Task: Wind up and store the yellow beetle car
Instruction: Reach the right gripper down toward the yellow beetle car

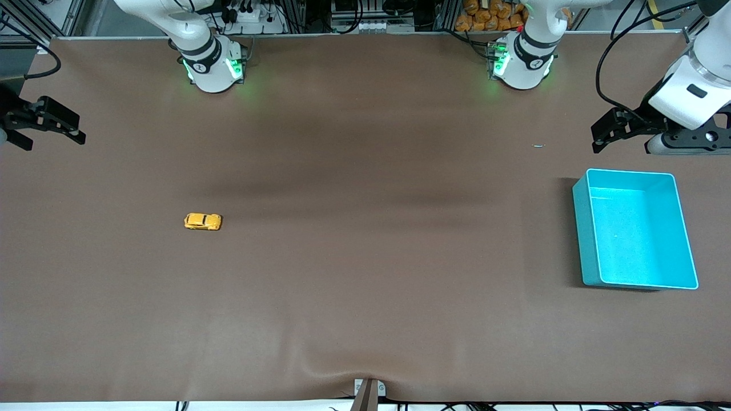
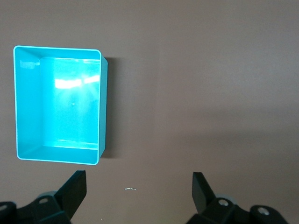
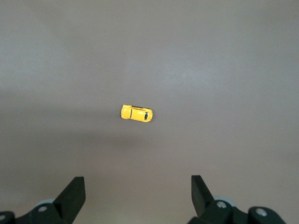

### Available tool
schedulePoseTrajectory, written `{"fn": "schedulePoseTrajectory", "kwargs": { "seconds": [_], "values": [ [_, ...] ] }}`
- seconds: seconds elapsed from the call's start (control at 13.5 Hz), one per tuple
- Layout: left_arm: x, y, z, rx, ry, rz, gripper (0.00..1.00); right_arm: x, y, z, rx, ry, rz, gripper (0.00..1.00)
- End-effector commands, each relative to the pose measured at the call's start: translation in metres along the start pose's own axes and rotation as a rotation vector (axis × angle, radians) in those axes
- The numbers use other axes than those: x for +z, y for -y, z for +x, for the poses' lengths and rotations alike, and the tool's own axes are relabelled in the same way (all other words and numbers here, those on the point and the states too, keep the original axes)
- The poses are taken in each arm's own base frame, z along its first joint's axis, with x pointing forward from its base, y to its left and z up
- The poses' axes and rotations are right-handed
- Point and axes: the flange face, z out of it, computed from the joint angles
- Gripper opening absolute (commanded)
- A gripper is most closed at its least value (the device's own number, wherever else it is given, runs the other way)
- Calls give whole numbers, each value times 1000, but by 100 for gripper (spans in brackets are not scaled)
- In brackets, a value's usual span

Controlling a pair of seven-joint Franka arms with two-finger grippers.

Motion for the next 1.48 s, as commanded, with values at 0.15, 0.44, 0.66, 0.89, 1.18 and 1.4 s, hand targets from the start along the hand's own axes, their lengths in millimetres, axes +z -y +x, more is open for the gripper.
{"fn": "schedulePoseTrajectory", "kwargs": {
  "seconds": [0.15, 0.44, 0.66, 0.89, 1.18, 1.4],
  "values": [
    [-4, -2, 3, -1, 1, -17, 100, 96, 15, 25, -140, 55, -23, 100],
    [-4, -2, 2, -3, 4, -17, 100, 204, 18, 26, -503, -15, -40, 100],
    [-6, -2, 2, -3, 3, -18, 100, 268, 33, 32, -735, 33, -34, 100],
    [-6, -3, 2, -2, 3, -20, 100, 331, 43, 44, -1008, 75, -26, 100],
    [-7, -5, 1, 1, 0, -21, 100, 383, 61, 50, -1265, 95, -24, 100],
    [-13, -7, 1, 4, -12, -24, 100, 403, 60, 50, -1351, 96, -28, 100]
  ]
}}
